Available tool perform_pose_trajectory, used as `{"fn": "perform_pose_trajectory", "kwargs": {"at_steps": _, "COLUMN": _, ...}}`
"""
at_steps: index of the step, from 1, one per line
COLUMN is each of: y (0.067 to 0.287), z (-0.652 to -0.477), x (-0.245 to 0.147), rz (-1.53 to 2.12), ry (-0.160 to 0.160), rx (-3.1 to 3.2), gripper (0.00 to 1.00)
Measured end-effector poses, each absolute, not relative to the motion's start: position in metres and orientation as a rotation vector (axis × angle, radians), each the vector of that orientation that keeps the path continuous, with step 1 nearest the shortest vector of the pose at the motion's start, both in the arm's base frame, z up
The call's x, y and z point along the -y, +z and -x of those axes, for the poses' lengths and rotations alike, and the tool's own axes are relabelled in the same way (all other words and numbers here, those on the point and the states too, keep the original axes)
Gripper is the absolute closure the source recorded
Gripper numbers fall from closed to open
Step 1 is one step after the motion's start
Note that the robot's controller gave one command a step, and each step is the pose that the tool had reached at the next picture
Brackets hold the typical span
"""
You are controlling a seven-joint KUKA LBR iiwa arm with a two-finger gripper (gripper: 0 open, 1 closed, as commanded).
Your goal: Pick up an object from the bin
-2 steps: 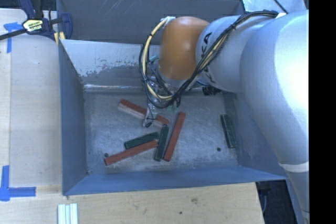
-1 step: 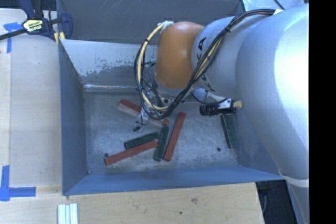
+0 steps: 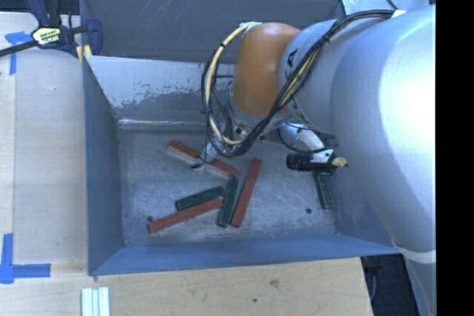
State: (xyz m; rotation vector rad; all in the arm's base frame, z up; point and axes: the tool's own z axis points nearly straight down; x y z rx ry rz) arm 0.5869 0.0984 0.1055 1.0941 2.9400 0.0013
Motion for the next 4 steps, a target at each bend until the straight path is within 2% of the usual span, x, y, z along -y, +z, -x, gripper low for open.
{"fn": "perform_pose_trajectory", "kwargs": {"at_steps": 1, "y": 0.069, "z": -0.586, "x": -0.119, "rz": -1.435, "ry": -0.002, "rx": -2.797, "gripper": 0.0}}
{"fn": "perform_pose_trajectory", "kwargs": {"at_steps": 2, "y": 0.069, "z": -0.587, "x": -0.119, "rz": -1.43, "ry": -0.003, "rx": -2.799, "gripper": 0.0}}
{"fn": "perform_pose_trajectory", "kwargs": {"at_steps": 3, "y": 0.071, "z": -0.588, "x": -0.118, "rz": -1.426, "ry": -0.001, "rx": -2.797, "gripper": 1.0}}
{"fn": "perform_pose_trajectory", "kwargs": {"at_steps": 4, "y": 0.142, "z": -0.59, "x": -0.118, "rz": -1.417, "ry": 0.008, "rx": -2.796, "gripper": 1.0}}
